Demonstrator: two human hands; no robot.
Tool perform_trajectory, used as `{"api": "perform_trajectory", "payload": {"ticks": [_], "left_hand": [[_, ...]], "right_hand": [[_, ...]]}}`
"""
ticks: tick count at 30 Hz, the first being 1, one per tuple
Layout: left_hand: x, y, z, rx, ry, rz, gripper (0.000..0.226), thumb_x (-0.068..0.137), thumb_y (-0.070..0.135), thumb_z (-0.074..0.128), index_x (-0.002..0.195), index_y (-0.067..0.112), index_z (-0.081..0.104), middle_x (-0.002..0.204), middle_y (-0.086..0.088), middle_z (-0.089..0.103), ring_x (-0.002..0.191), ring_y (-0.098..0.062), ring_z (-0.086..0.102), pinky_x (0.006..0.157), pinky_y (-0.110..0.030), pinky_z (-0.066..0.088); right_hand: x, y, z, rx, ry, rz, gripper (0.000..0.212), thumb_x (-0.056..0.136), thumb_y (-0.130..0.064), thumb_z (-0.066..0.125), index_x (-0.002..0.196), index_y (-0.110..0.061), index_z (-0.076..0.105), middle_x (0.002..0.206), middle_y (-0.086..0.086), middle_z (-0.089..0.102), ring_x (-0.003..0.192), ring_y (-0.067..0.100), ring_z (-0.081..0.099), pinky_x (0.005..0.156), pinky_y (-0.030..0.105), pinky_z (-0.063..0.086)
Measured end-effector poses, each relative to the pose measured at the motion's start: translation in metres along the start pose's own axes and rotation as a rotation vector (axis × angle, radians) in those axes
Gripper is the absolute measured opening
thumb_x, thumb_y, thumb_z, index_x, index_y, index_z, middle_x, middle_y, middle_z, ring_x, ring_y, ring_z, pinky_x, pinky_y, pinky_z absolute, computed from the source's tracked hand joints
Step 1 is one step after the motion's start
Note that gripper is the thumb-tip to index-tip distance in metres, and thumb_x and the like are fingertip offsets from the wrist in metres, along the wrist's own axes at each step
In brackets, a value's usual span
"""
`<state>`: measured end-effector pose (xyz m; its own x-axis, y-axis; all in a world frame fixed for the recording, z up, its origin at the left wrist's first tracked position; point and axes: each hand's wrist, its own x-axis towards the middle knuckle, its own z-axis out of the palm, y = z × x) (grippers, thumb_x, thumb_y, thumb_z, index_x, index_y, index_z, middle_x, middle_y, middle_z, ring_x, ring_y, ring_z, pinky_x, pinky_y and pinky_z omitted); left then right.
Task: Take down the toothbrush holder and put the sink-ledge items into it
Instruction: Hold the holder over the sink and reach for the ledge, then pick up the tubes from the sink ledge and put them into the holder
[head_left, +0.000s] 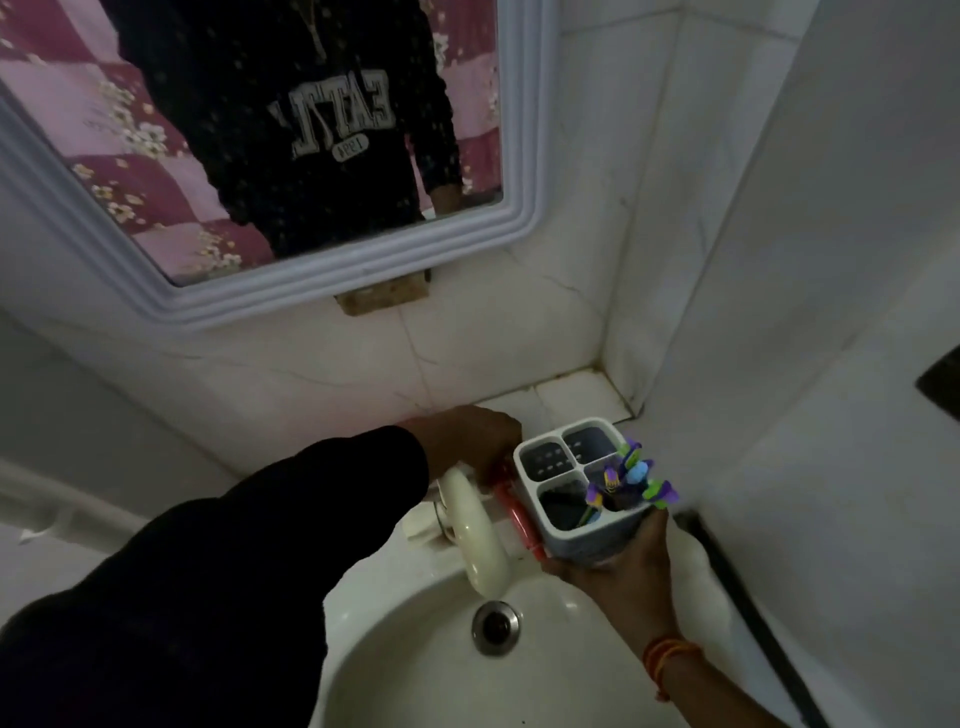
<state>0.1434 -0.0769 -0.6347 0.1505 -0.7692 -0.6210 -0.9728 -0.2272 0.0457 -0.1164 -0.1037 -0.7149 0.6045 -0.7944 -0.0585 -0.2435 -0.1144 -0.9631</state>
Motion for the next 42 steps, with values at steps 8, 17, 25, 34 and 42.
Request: {"api": "perform_trajectory", "payload": {"ticks": [8,17,25,34,42], "left_hand": [[-0.002,-0.018,-0.018,-0.062,0.090,0.187,0.021,0.079,0.016,0.076,0.099,0.011,0.080,0.093,-0.007,0.078,0.082,-0.021,0.071,0.083,-0.039,0.058],[-0.104,0.023,-0.116,-0.102,0.677,0.051,0.019,0.085,0.028,0.072,0.099,0.020,0.083,0.093,0.001,0.081,0.085,-0.015,0.073,0.082,-0.032,0.058],[-0.096,0.071,-0.099,-0.091,0.682,0.079,0.025,0.087,0.036,0.066,0.099,0.022,0.082,0.089,0.002,0.081,0.083,-0.017,0.074,0.080,-0.035,0.059],[-0.077,0.032,-0.059,-0.438,0.537,-0.041,0.021,0.084,0.031,0.077,0.100,0.018,0.083,0.099,0.002,0.081,0.093,-0.010,0.074,0.092,-0.028,0.056],[-0.051,-0.038,0.028,-0.082,0.215,-0.279,0.032,0.084,0.029,0.067,0.111,0.011,0.069,0.116,-0.012,0.061,0.107,-0.032,0.065,0.087,-0.040,0.056]], "right_hand": [[0.005,0.031,-0.003,-0.186,-0.008,0.071,0.091,0.044,-0.047,0.101,0.121,-0.008,0.073,0.120,0.006,0.075,0.118,0.020,0.068,0.104,0.037,0.052],[0.014,0.017,-0.004,-0.041,-0.120,0.107,0.093,0.042,-0.047,0.099,0.123,-0.009,0.072,0.117,-0.003,0.077,0.113,0.001,0.070,0.090,0.004,0.050],[0.022,0.018,0.004,0.012,-0.158,0.034,0.088,0.049,-0.017,0.104,0.128,-0.005,0.066,0.119,0.000,0.075,0.106,-0.017,0.065,0.083,-0.001,0.049],[0.026,0.017,0.006,0.068,-0.172,0.011,0.102,0.043,-0.042,0.102,0.133,-0.015,0.063,0.126,-0.005,0.074,0.121,0.004,0.068,0.097,0.018,0.057],[0.025,0.017,0.011,0.114,-0.158,0.001,0.104,0.037,-0.063,0.097,0.124,-0.014,0.070,0.119,-0.007,0.078,0.116,0.004,0.071,0.098,0.027,0.059]]}}
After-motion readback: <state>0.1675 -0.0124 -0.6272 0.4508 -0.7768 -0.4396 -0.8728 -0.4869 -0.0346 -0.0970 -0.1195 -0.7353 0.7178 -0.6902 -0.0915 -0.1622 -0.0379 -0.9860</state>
